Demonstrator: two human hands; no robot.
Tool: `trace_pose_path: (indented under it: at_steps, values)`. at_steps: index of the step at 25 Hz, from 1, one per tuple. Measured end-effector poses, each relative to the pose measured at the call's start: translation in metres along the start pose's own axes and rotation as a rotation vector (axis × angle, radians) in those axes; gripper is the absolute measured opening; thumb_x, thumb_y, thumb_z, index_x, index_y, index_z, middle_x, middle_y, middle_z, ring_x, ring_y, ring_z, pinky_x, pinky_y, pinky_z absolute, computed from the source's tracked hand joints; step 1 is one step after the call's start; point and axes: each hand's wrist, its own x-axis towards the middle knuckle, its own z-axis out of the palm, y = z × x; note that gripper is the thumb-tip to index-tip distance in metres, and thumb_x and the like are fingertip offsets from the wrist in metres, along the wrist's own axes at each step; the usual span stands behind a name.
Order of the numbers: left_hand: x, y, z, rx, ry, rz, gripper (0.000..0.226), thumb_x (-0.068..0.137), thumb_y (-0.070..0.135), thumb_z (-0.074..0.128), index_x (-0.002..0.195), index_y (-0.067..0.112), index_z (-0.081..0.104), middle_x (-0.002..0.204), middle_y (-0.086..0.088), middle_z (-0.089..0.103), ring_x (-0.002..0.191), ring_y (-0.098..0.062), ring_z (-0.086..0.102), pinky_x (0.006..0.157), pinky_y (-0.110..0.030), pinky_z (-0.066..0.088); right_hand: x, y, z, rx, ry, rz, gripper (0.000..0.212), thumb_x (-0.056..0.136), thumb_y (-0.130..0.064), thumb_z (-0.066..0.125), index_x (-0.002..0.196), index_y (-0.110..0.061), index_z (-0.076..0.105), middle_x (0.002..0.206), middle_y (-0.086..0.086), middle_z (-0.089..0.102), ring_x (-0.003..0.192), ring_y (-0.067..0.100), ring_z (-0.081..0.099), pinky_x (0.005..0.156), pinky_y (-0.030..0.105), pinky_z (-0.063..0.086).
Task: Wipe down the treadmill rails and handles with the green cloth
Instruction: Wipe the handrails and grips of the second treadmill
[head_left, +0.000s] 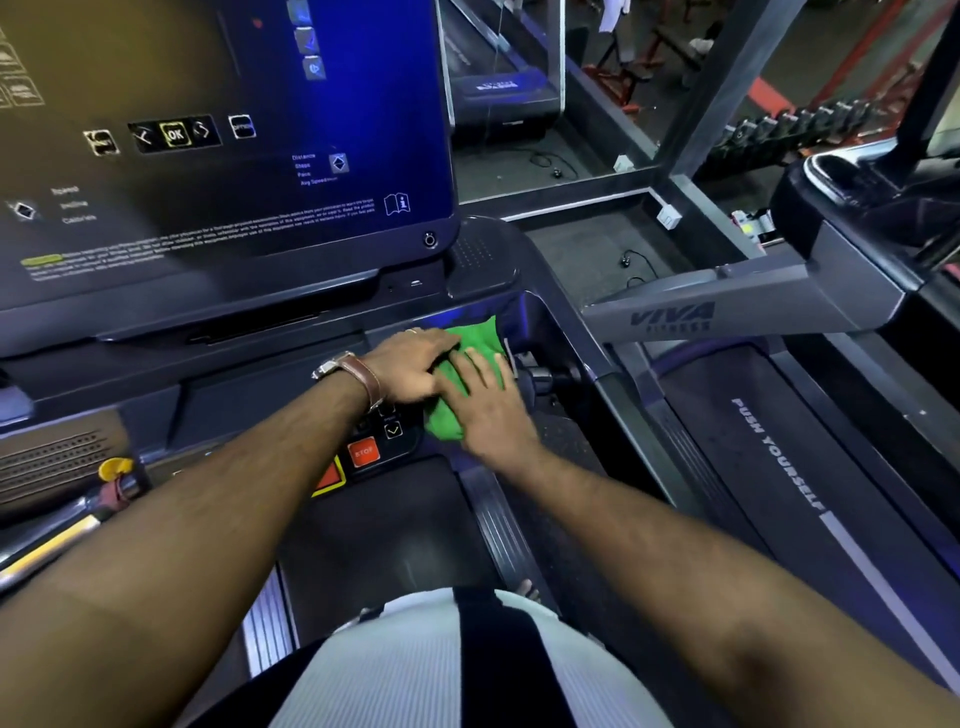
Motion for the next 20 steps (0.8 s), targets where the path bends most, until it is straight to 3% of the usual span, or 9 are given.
trace_pose_path:
  at_steps: [3,5,7,9,11,13,16,18,20]
  values:
    - [0.002,-0.002,0.002,0.007,-0.047,-0.007,0.094,0.068,0.072,0.037,0.146,0.02,0.035,0.151,-0.007,0.036,0.134,-0.028,0.038,0.112,-0.036,0.028,-0.034,0.063,-0.007,-0.051,-0.16,-0.127,0.103,0.071,-0.046,0.062,0.155,-0.036,0.004,0.164,0.005,0.012,0.149,0.032,0.013,0.115,0.061,0.016]
    - [-0.001,0.002,0.002,0.027,-0.056,-0.054,0.098,0.066,0.085,0.035,0.15,0.036,0.019,0.158,-0.003,0.02,0.139,-0.028,0.029,0.114,-0.038,0.024,-0.04,0.063,-0.013,0.036,-0.219,0.008,0.113,0.067,-0.076,0.057,0.156,-0.035,0.002,0.165,0.005,0.002,0.15,0.034,0.0,0.113,0.067,0.008]
    - [-0.002,0.008,0.002,0.059,-0.05,-0.048,0.109,0.06,0.095,0.022,0.151,0.035,0.017,0.157,-0.004,0.023,0.14,-0.027,0.03,0.113,-0.035,0.024,-0.029,0.037,-0.015,0.155,-0.266,0.067,0.119,0.067,-0.089,0.043,0.157,-0.026,-0.002,0.164,0.007,-0.003,0.15,0.034,-0.01,0.113,0.067,-0.007]
    - [-0.002,0.01,0.0,0.094,-0.053,-0.076,0.119,0.055,0.098,0.011,0.15,0.027,0.027,0.15,-0.006,0.039,0.135,-0.025,0.04,0.108,-0.033,0.03,-0.018,0.013,-0.013,0.323,-0.22,0.035,0.11,0.078,-0.079,0.045,0.157,-0.011,0.007,0.163,0.012,0.008,0.151,0.032,-0.002,0.118,0.059,-0.006]
    - [-0.001,0.01,-0.001,0.093,-0.035,-0.125,0.117,0.056,0.097,0.012,0.146,0.026,0.036,0.14,-0.006,0.052,0.126,-0.026,0.049,0.102,-0.035,0.038,-0.009,0.013,-0.012,0.539,-0.049,0.075,0.086,0.084,-0.046,0.066,0.149,0.0,0.033,0.153,0.017,0.037,0.144,0.031,0.029,0.118,0.053,0.022]
    - [-0.001,0.009,0.001,0.135,-0.049,-0.104,0.103,0.065,0.091,0.032,0.144,0.025,0.039,0.137,-0.005,0.055,0.123,-0.025,0.052,0.099,-0.034,0.041,-0.006,0.032,-0.01,0.6,0.049,0.166,0.079,0.074,-0.029,0.081,0.14,0.0,0.047,0.141,0.016,0.052,0.132,0.031,0.047,0.112,0.047,0.036]
    - [-0.002,0.005,0.0,0.049,-0.069,-0.098,0.089,0.072,0.052,0.073,0.145,0.017,0.037,0.143,-0.006,0.048,0.128,-0.024,0.047,0.106,-0.032,0.036,-0.004,0.054,-0.013,0.414,-0.083,0.157,0.088,0.069,-0.049,0.081,0.142,-0.014,0.046,0.142,0.006,0.051,0.132,0.026,0.045,0.114,0.045,0.031]
    - [-0.003,0.0,-0.003,-0.102,-0.034,-0.13,0.091,0.065,0.032,0.075,0.145,0.012,0.036,0.146,-0.009,0.042,0.132,-0.024,0.042,0.111,-0.032,0.031,0.008,0.047,-0.017,0.272,-0.228,0.158,0.1,0.067,-0.073,0.066,0.149,-0.026,0.034,0.14,0.006,0.049,0.13,0.028,0.042,0.114,0.049,0.026]
    - [-0.001,0.0,-0.005,-0.213,-0.006,-0.175,0.089,0.061,0.029,0.056,0.145,0.008,0.033,0.149,-0.013,0.037,0.136,-0.025,0.036,0.114,-0.032,0.027,0.025,0.025,-0.019,0.14,-0.301,0.114,0.105,0.065,-0.09,0.041,0.149,-0.027,0.032,0.134,0.012,0.048,0.125,0.034,0.043,0.112,0.058,0.023]
